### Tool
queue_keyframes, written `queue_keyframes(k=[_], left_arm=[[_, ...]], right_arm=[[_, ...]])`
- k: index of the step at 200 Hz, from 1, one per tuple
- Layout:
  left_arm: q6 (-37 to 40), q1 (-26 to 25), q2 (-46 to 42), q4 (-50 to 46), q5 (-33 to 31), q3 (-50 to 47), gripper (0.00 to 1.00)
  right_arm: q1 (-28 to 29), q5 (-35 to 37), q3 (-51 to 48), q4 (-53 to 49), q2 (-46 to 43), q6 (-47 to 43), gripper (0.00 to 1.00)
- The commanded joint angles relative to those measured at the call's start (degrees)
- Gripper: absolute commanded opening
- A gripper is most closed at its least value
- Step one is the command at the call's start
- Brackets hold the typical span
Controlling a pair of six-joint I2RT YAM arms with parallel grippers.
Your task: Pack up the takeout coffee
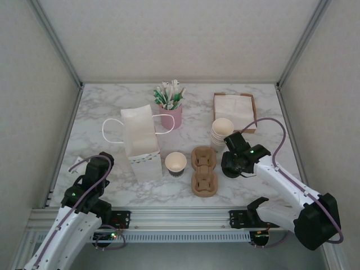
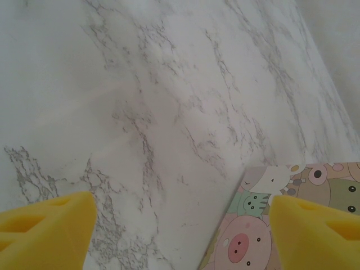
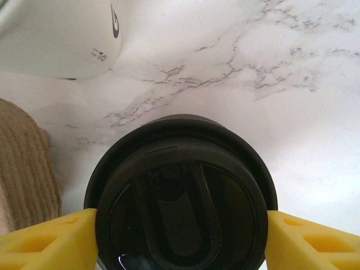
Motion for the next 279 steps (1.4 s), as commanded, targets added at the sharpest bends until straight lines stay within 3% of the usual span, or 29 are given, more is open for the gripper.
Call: queue_keyframes(k=[1,279], left_arm=[[-7.3,-0.3,-0.3,0.0,-0.8,-0.7,0.8],[-7.6,-0.3,-0.3,0.3,-0.4,-1.2,0.81]], right_arm=[[-0.4,-0.3,-0.8,0.1,2.1,2.2,0.72],[-0.4,-2.7,-1.2,0.5,3.2,4.7,0.82]])
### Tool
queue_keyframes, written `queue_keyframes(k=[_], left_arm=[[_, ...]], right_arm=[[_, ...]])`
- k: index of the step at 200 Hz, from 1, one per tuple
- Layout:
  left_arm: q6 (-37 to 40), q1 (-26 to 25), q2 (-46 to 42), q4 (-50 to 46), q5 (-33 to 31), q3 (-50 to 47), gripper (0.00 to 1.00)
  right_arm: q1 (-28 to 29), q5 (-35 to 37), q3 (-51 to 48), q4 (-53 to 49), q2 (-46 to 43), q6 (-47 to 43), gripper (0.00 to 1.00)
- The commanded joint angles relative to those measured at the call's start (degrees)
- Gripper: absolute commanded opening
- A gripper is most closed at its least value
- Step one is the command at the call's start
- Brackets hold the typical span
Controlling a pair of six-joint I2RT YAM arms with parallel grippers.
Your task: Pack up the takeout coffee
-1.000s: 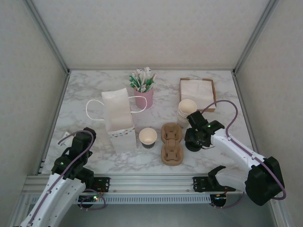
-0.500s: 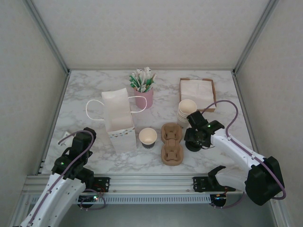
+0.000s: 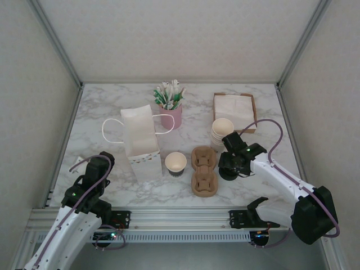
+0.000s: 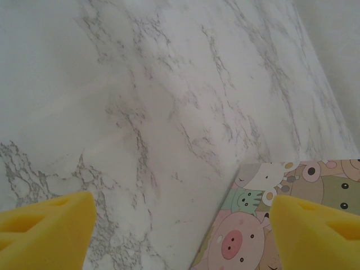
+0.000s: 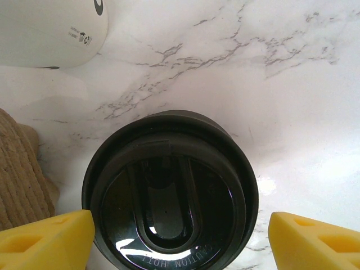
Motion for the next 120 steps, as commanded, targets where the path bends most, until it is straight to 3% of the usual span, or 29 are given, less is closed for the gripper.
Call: queue_keyframes(k=[1,51,120], left_arm=[[-6.8,-0.3,-0.3,-0.5,-1.4,-0.9,0.81],[-6.8,-0.3,-0.3,-0.7,-1.3,-0.9,0.81],[-6.7,-0.3,-0.4,-0.7,-1.2,-0.9,0.81]], right_arm=[[-0.3,-0.7,-0.7,-0.3,0.4,0.6,0.82],[-0.4,-3.3,-1.2,2.2,0.4,0.4,0.82],[-0.3,-1.4,-1.1,0.9,2.4,0.0,0.79]])
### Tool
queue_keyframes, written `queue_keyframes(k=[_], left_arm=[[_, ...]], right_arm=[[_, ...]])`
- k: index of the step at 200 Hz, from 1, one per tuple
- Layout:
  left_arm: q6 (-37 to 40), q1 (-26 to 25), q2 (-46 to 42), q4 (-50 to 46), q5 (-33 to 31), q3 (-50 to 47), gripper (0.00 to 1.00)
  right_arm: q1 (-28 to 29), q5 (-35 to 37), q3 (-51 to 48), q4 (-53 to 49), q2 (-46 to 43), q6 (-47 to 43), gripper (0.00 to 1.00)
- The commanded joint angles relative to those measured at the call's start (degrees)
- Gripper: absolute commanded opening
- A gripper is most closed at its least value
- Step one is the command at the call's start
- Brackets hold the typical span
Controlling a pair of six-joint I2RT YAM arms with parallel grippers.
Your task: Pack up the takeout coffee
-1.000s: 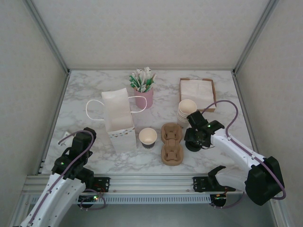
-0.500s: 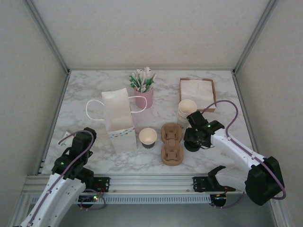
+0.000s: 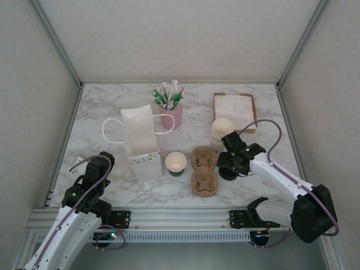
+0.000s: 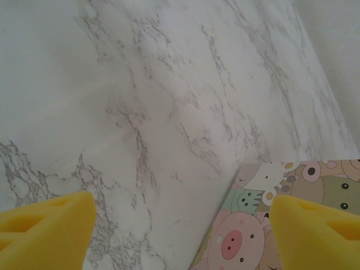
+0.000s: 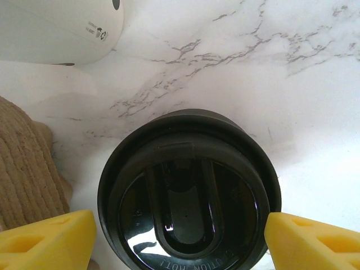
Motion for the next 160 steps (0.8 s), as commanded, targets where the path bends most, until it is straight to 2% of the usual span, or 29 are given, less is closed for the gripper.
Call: queue_keyframes(k=[1,34,160], left_arm=[[-6.7,-0.3,-0.4,-0.7,-1.3,-0.9,0.81],[-6.8,-0.3,-0.3,-0.7,-1.3,-0.8,0.81],[-6.7,-0.3,-0.2,-0.4,-1.5,-0.8,0.81]], right_arm=[[-0.3,0.7,-0.7,-1.1,1.5,0.0,0.79],[-0.3,0.9,-0.3,-1.3,1.2,-0.2,0.77],[-0.3,1.7,0.1,-2.2,1.6,-0.6,0.8]])
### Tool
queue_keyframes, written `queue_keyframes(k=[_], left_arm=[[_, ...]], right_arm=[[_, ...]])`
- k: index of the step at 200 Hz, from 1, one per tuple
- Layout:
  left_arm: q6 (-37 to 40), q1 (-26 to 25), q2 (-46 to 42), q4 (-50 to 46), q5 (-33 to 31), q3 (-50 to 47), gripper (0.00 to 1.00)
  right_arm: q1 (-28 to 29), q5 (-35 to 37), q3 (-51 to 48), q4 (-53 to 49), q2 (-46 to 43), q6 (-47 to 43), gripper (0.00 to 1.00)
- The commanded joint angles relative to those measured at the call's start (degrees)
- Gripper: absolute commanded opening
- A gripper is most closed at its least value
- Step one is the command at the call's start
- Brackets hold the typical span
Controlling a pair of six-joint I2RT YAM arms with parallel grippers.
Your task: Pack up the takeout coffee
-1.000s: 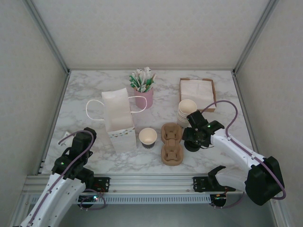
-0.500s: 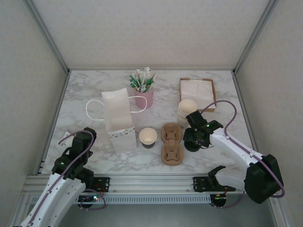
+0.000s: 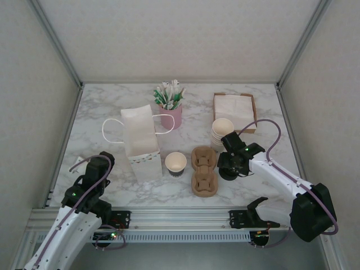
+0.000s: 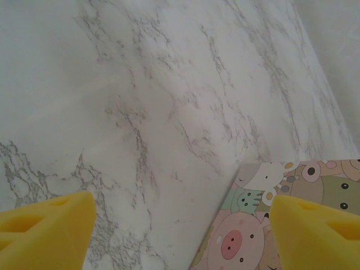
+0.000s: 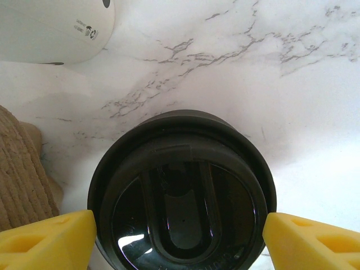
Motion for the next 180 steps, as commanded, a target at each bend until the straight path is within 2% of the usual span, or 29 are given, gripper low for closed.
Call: queue_keyframes(k=[1,115,180], left_arm=[[-6.7,-0.3,-0.1,-0.5,-1.5,-0.8,0.81],[-7.0,-0.3,-0.3,-0.7,-1.2,-1.0,0.81],[-7.0,-0.3,-0.3,-0.7,-1.2,-0.9,0.81]], right_arm=[[-0.3,0.8,0.2,-1.9,0.9,-0.4,0.8],[-0.3,1.4,0.2,-2.2,-1.6,-0.7,0.83],[-0.3,0.8,-0.1,-1.0,-0.3,-0.8,0.8]])
